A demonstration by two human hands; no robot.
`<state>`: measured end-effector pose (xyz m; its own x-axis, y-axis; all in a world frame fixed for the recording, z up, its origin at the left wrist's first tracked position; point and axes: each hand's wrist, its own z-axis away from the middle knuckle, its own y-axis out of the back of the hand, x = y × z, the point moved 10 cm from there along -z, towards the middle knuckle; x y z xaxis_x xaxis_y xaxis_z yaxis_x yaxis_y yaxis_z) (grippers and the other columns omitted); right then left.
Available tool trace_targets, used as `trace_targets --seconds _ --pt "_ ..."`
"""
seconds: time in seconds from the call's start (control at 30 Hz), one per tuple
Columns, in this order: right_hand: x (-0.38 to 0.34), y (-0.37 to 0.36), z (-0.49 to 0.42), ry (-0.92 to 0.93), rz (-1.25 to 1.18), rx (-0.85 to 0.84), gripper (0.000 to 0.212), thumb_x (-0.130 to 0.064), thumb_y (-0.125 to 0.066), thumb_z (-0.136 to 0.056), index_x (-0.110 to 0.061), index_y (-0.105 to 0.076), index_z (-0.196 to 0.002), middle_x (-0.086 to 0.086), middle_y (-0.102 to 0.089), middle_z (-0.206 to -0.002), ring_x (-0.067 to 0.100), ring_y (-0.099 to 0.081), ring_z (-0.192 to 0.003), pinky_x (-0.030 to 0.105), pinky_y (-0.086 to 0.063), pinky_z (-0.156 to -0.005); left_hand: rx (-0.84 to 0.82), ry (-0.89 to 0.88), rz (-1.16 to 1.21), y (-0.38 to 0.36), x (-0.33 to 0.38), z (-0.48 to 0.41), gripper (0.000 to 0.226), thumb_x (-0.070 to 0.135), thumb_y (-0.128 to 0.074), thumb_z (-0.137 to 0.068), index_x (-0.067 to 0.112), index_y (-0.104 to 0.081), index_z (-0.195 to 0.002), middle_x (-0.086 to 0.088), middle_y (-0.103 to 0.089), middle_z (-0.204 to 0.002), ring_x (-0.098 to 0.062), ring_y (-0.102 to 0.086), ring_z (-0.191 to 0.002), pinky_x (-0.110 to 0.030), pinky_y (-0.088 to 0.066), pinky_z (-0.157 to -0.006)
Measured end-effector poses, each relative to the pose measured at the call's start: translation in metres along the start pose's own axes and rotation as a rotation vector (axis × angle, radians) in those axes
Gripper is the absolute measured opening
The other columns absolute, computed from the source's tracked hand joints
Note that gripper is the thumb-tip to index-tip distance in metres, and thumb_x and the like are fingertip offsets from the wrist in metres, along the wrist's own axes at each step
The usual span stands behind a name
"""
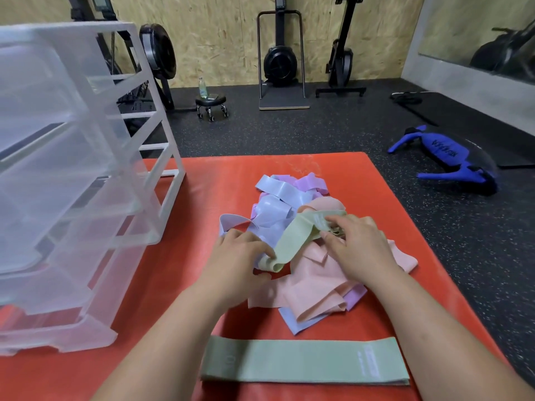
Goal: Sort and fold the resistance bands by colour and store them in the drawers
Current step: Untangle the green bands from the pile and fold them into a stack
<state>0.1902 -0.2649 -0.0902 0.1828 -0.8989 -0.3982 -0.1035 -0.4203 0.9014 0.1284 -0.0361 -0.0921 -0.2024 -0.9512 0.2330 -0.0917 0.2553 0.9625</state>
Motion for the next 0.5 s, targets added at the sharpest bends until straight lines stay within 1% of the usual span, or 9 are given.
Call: trace_targets --seconds 0.07,0.1,0.13,0.17,0.23,0.3,0.33,0.43,0.5 --pt "-0.006 -0.001 0.001 0.020 -0.028 -0.002 0.046 -0.064 -0.048 -0.096 -0.045 -0.060 -0.136 -0.011 -0.060 -0.134 0.027 -0.046 -0.120 0.045 -0.041 -0.101 -0.054 0.028 0.073 -0.005 -0.004 0.002 0.060 0.081 -0.059 -0.069 0.048 -0.070 -0.118 0.022 -0.060 -0.118 -0.015 -0.044 -0.116 -0.031 -0.026 -0.089" --pt "-0.011 -0.001 0.001 0.030 -0.057 -0.003 0.049 -0.070 -0.043 -0.093 -0.048 -0.062 -0.133 -0.012 -0.060 -0.130 0.026 -0.045 -0.118 0.046 -0.042 -0.101 -0.071 0.039 0.104 -0.006 -0.005 0.003 0.069 0.089 -0.051 -0.066 0.048 -0.070 -0.118 0.023 -0.059 -0.118 -0.014 -0.042 -0.116 -0.031 -0.026 -0.091" --pt "-0.015 -0.001 0.001 0.039 -0.075 -0.004 0.053 -0.075 -0.039 -0.090 -0.050 -0.063 -0.129 -0.014 -0.061 -0.126 0.024 -0.045 -0.116 0.048 -0.044 -0.100 -0.077 0.044 0.126 -0.008 -0.005 0.004 0.073 0.094 -0.046 -0.066 0.049 -0.071 -0.117 0.023 -0.059 -0.117 -0.014 -0.041 -0.117 -0.031 -0.028 -0.094" --pt "-0.020 -0.002 0.001 0.047 -0.070 -0.001 0.055 -0.078 -0.038 -0.088 -0.050 -0.065 -0.126 -0.016 -0.061 -0.122 0.022 -0.045 -0.115 0.049 -0.045 -0.098 -0.080 0.045 0.141 -0.010 -0.004 0.003 0.071 0.095 -0.044 -0.068 0.049 -0.072 -0.115 0.024 -0.060 -0.116 -0.015 -0.041 -0.118 -0.033 -0.030 -0.098" --pt "-0.024 -0.002 0.002 0.048 -0.031 0.029 0.047 -0.075 -0.049 -0.088 -0.048 -0.068 -0.122 -0.016 -0.064 -0.117 0.022 -0.048 -0.112 0.048 -0.047 -0.094 -0.079 0.049 0.161 -0.011 -0.003 0.002 0.062 0.092 -0.040 -0.075 0.052 -0.074 -0.107 0.024 -0.063 -0.113 -0.016 -0.044 -0.116 -0.038 -0.035 -0.105" --pt "-0.026 0.003 0.003 0.041 -0.050 0.101 0.032 -0.061 -0.064 -0.090 -0.043 -0.073 -0.115 -0.014 -0.068 -0.112 0.025 -0.052 -0.109 0.046 -0.047 -0.090 -0.046 0.047 0.175 -0.007 -0.002 0.000 0.053 0.085 -0.040 -0.081 0.051 -0.076 -0.102 0.021 -0.067 -0.109 -0.017 -0.048 -0.109 -0.043 -0.040 -0.103" --pt "-0.026 0.007 0.004 0.042 -0.063 0.141 0.025 -0.055 -0.067 -0.091 -0.042 -0.075 -0.111 -0.014 -0.069 -0.109 0.025 -0.053 -0.107 0.044 -0.046 -0.088 -0.029 0.049 0.180 -0.004 0.000 0.000 0.048 0.080 -0.043 -0.084 0.050 -0.076 -0.102 0.020 -0.067 -0.108 -0.018 -0.049 -0.107 -0.044 -0.041 -0.101" --pt "-0.031 0.015 0.006 0.060 -0.079 0.226 0.011 -0.044 -0.071 -0.092 -0.039 -0.076 -0.100 -0.016 -0.072 -0.105 0.023 -0.056 -0.104 0.040 -0.043 -0.083 0.071 0.040 0.231 0.008 0.004 -0.001 0.034 0.063 -0.056 -0.090 0.043 -0.077 -0.107 0.015 -0.068 -0.110 -0.021 -0.052 -0.106 -0.046 -0.044 -0.098" --pt "-0.039 0.027 0.007 0.114 -0.199 0.280 0.006 -0.036 -0.073 -0.092 -0.038 -0.076 -0.097 -0.017 -0.073 -0.100 0.021 -0.060 -0.099 0.036 -0.045 -0.082 0.166 0.029 0.309 0.020 0.005 0.000 0.033 0.059 -0.062 -0.091 0.039 -0.076 -0.113 0.016 -0.069 -0.111 -0.019 -0.054 -0.109 -0.043 -0.046 -0.099"
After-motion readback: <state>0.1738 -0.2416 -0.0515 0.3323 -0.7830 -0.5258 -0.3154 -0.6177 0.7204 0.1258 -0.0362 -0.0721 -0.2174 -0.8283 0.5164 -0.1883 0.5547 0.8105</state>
